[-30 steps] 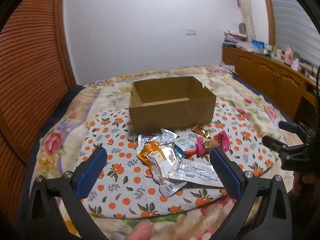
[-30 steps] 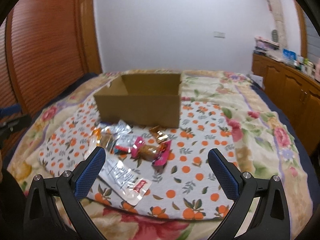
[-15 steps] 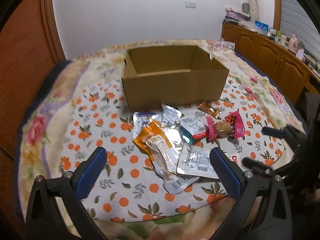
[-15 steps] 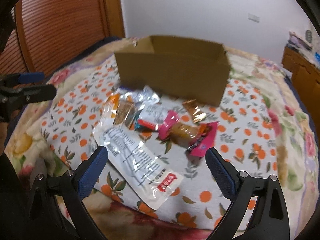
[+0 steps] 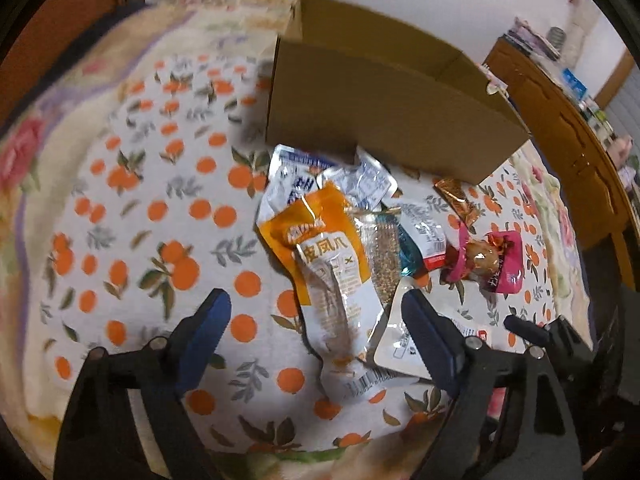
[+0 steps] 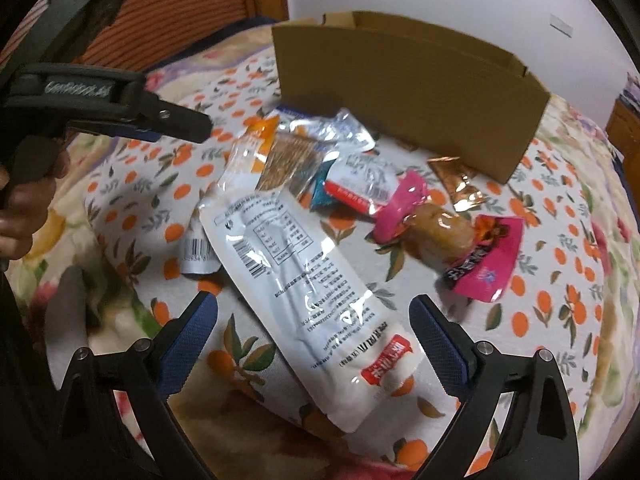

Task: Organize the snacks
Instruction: 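Lower the left tool onto the orange pouch while the right tool lowers onto the white pouch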

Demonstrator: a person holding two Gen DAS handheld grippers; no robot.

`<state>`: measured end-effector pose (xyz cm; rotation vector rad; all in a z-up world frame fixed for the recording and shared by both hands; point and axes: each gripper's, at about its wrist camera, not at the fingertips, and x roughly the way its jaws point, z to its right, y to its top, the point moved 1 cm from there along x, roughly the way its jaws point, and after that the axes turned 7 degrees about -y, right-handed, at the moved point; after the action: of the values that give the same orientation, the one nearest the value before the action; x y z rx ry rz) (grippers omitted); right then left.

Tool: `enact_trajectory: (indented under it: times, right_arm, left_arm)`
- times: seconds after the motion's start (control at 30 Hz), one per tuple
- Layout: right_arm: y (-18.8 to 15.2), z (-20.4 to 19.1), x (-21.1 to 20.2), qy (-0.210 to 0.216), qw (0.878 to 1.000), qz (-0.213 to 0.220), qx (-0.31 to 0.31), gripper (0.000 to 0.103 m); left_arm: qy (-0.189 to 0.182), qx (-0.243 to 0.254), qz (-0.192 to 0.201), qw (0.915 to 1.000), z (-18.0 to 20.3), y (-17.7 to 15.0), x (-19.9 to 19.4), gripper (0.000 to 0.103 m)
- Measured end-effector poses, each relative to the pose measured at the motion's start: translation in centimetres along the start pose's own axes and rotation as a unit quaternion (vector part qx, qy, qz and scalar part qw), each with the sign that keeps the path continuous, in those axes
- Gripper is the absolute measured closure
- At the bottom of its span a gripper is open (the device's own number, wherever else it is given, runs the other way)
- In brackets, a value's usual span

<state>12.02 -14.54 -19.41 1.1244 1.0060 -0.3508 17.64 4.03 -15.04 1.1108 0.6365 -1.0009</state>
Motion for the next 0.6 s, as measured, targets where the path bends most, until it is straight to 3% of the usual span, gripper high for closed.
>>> enact_trajectory:
  times: [0.3,0.6]
  right_arm:
    - [0.1,0.2,2.5,0.004,1.000,-0.024,-0.003,0.010]
    - [0.3,0.4,3.9,0.014,0.999,-0.037,0.001,0.013]
  left_arm:
    - [-0.056,-0.054,-0.038,0.9963,-0.9,0.8,3.9,0.016]
    - [-0.046,-0.050,-0.063,0.9957,-0.7,0.6,6.6,0.016]
